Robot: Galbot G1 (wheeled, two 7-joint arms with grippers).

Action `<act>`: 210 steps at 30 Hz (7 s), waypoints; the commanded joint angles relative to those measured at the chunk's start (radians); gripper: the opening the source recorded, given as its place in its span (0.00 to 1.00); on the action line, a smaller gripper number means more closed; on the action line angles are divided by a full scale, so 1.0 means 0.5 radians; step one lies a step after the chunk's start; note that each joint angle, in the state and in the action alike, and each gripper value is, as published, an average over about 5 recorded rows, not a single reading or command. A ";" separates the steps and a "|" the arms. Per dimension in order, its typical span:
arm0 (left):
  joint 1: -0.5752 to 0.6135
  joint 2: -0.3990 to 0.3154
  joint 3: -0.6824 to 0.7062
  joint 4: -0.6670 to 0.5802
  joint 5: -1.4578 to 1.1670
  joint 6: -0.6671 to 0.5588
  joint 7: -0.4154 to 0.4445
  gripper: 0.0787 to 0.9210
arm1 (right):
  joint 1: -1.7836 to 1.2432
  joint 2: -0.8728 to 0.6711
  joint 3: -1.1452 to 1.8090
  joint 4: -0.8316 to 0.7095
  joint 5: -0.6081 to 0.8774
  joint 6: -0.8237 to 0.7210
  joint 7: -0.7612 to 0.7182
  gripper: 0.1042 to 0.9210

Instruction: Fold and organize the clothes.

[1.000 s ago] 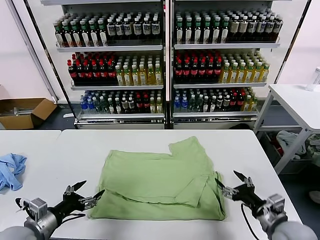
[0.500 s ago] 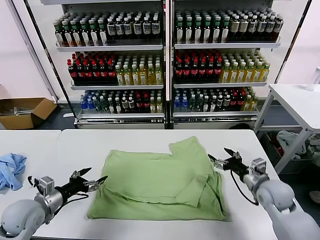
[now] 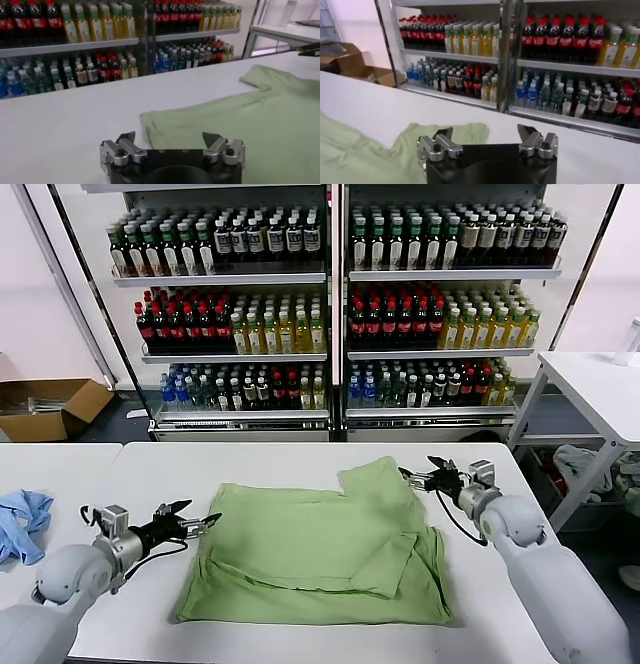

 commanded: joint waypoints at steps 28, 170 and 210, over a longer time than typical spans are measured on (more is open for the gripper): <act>-0.672 -0.231 0.515 0.644 0.076 0.010 -0.009 0.88 | 0.381 0.226 -0.324 -0.607 -0.116 0.097 -0.026 0.86; 1.256 -0.610 -0.434 -1.011 0.470 -0.145 -1.042 0.05 | -1.919 0.025 1.548 1.325 0.268 0.614 0.106 0.88; 0.977 -0.377 0.059 -1.269 0.344 -0.182 -0.754 0.02 | -1.944 0.112 1.516 1.317 0.215 0.621 0.104 0.88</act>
